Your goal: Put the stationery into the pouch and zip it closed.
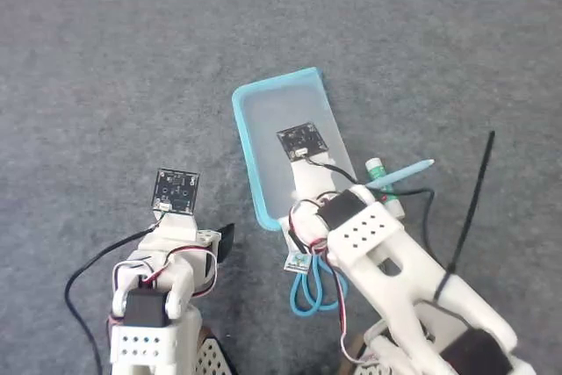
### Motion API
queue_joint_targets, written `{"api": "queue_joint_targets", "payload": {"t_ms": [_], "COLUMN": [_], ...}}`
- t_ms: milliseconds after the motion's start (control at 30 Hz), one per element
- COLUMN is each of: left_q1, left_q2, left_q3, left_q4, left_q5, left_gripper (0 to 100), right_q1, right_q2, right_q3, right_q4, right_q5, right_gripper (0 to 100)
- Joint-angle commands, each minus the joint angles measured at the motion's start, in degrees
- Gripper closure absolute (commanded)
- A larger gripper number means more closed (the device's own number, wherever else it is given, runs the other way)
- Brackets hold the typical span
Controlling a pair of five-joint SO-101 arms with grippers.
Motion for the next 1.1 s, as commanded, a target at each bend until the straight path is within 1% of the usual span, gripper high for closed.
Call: {"api": "queue_joint_targets", "payload": {"t_ms": [0,300,367,467,667,800,1000,1067], "left_q1": [-0.35,-0.35,-0.35,-0.35,-0.35,-0.35,-0.35,-0.35], "left_q2": [-1.14,-1.14,-1.14,-1.14,-1.14,-1.14,-1.14,-1.14], "left_q3": [-0.48,-0.48,-0.48,-0.48,-0.48,-0.48,-0.48,-0.48], "left_q4": [0.18,0.18,0.18,0.18,0.18,0.18,0.18,0.18], "left_q5": [-0.09,-0.09,-0.09,-0.09,-0.09,-0.09,-0.09,-0.09], "left_gripper": [75,75,75,75,75,75,75,75], "right_q1": [-0.22,6.02,6.64,6.81,6.64,6.64,6.64,6.9], "right_q2": [3.12,13.14,13.49,14.02,14.11,14.11,15.25,17.36], "right_q3": [-1.41,-5.71,-6.68,-6.95,-4.57,-2.9,-2.81,-3.52], "right_q4": [0.22,-0.13,-0.13,-0.4,-4.18,-6.29,-5.67,-5.76], "right_q5": [-1.41,-1.58,-3.25,-5.45,-5.54,-5.27,-5.01,-3.08], "right_gripper": [80.1,80.0,80.0,80.0,80.0,80.1,80.4,83.5]}}
